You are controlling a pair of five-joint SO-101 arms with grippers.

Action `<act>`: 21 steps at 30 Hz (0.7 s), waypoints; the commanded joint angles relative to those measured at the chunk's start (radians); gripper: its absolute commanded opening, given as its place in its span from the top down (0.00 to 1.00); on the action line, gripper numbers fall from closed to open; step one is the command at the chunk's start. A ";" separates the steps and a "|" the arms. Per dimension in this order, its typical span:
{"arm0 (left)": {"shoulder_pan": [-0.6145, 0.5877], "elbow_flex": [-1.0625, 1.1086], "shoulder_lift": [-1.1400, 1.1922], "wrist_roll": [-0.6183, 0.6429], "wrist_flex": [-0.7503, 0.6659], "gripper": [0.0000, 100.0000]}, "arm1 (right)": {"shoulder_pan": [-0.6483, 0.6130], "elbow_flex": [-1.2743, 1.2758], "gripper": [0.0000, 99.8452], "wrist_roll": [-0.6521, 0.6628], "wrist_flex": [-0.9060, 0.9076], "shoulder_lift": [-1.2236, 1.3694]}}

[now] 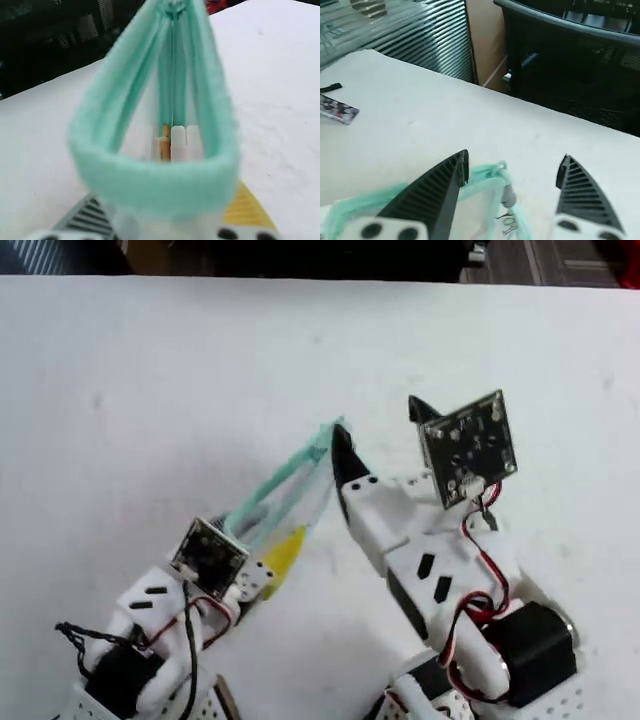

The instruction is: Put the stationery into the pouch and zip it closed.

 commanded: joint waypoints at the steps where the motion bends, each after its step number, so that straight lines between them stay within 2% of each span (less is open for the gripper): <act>1: 0.042 -0.003 -0.002 -0.002 0.002 0.80 | -0.084 -0.153 0.72 -0.129 0.122 0.136; 5: 0.041 -0.003 -0.002 -0.003 0.003 0.80 | -0.153 -0.338 0.62 -0.222 0.282 0.346; 11: 0.035 -0.003 -0.002 -0.003 0.006 0.80 | -0.183 -0.678 0.62 -0.270 0.493 0.573; 21: 0.033 0.025 -0.002 -0.008 -0.011 0.80 | -0.232 -0.514 0.62 -0.262 0.489 0.564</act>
